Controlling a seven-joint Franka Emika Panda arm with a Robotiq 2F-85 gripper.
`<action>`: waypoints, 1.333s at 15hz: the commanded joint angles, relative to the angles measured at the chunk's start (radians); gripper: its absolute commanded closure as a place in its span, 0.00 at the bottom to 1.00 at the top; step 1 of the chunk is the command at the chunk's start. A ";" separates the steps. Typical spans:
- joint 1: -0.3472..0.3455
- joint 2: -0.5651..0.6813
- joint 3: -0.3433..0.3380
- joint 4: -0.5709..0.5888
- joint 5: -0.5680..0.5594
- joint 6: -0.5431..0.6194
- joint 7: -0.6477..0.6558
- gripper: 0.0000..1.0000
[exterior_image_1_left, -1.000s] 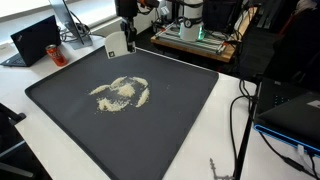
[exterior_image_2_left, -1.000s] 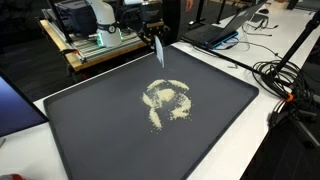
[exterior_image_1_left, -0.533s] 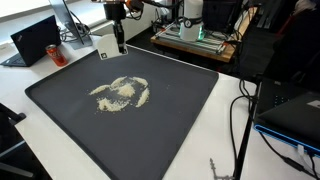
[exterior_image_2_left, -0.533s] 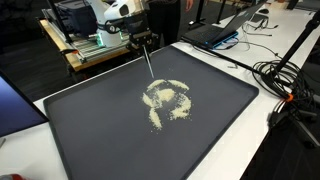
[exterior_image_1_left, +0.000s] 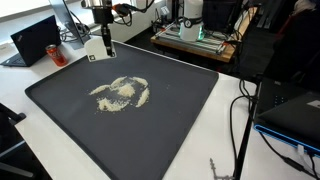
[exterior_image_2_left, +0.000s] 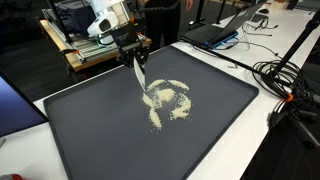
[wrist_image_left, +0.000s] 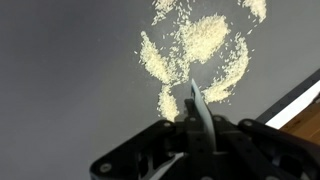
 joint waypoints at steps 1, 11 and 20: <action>-0.052 0.071 0.018 0.108 0.111 -0.030 -0.059 0.99; -0.075 0.196 0.006 0.343 0.055 -0.190 -0.009 0.99; -0.053 0.203 -0.041 0.472 -0.347 -0.571 -0.001 0.99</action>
